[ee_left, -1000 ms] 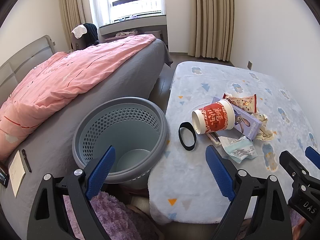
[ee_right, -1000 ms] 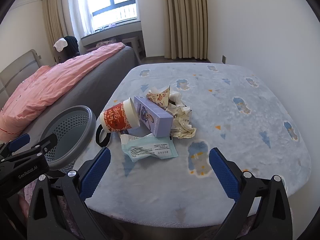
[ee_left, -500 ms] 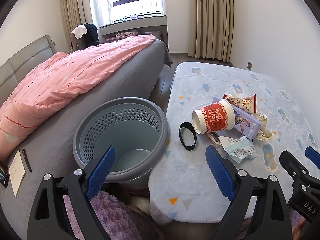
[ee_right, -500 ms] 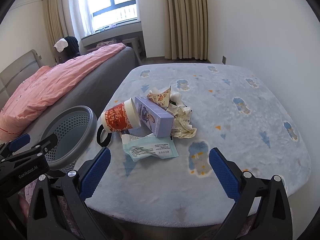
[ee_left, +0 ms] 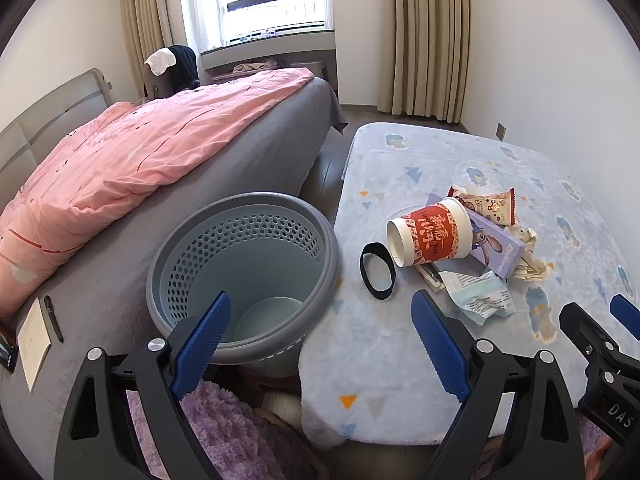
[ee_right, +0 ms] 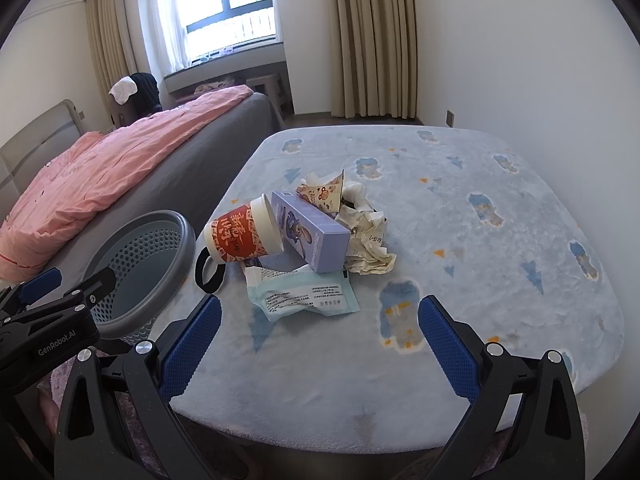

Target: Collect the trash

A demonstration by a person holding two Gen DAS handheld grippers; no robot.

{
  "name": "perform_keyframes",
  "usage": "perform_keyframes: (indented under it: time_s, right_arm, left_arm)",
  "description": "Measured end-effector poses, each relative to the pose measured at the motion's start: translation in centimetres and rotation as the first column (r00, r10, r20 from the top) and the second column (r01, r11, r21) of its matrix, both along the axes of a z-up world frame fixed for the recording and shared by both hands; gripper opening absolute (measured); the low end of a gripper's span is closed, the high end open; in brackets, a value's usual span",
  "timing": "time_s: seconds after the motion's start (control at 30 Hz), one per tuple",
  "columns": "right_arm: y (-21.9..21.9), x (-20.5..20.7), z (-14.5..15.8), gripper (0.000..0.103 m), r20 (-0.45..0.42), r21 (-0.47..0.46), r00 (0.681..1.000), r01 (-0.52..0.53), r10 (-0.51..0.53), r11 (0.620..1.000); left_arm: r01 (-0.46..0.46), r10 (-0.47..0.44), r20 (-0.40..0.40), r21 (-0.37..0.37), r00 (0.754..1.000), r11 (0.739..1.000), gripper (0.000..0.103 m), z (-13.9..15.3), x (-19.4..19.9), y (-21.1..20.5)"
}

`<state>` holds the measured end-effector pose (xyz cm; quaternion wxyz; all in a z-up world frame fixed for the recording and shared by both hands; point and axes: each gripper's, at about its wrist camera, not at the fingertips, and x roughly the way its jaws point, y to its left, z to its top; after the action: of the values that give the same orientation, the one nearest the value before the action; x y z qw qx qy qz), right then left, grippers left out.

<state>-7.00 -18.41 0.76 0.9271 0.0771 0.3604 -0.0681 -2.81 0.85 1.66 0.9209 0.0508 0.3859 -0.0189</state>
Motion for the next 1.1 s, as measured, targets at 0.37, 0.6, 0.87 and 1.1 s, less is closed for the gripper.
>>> perform_keyframes:
  time_s: [0.37, 0.6, 0.87, 1.1]
  right_arm:
    - [0.3, 0.1, -0.4, 0.097, -0.006, 0.005, 1.000, -0.005, 0.005, 1.000]
    - [-0.3, 0.6, -1.1, 0.097, -0.008, 0.027, 1.000, -0.018, 0.018, 0.999]
    - [-1.4, 2.4, -2.0, 0.097, -0.025, 0.039, 0.998, -0.049, 0.050, 0.998]
    - [-2.9, 4.5, -2.2, 0.097, -0.047, 0.057, 0.995, -0.083, 0.086, 0.995]
  left_arm:
    - [-0.001, 0.001, -0.003, -0.002, 1.000, 1.000, 0.087, -0.1, 0.0, 0.1]
    - [-0.013, 0.013, -0.021, 0.009, 1.000, 1.000, 0.087, -0.7, 0.6, 0.1]
    - [-0.009, 0.010, -0.038, 0.016, 0.999, 1.000, 0.087, -1.5, 1.9, -0.3]
    - [-0.011, 0.011, -0.030, 0.024, 0.999, 1.000, 0.087, -1.3, 3.3, -0.7]
